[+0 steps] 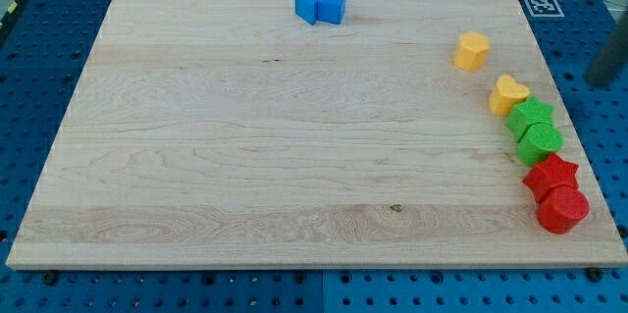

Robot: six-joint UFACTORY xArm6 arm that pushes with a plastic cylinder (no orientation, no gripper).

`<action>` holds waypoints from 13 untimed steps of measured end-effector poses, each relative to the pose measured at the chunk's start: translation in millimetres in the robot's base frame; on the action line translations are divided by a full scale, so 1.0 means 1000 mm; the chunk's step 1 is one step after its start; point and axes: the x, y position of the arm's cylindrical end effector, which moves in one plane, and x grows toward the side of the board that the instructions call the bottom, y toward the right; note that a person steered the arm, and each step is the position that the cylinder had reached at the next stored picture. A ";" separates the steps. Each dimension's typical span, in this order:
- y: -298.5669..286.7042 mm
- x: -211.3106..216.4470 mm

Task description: Push the red circle into the blue blocks

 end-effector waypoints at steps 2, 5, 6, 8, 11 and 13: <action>-0.053 0.126; -0.184 0.117; -0.158 0.117; -0.059 0.127; -0.075 0.183; -0.198 0.176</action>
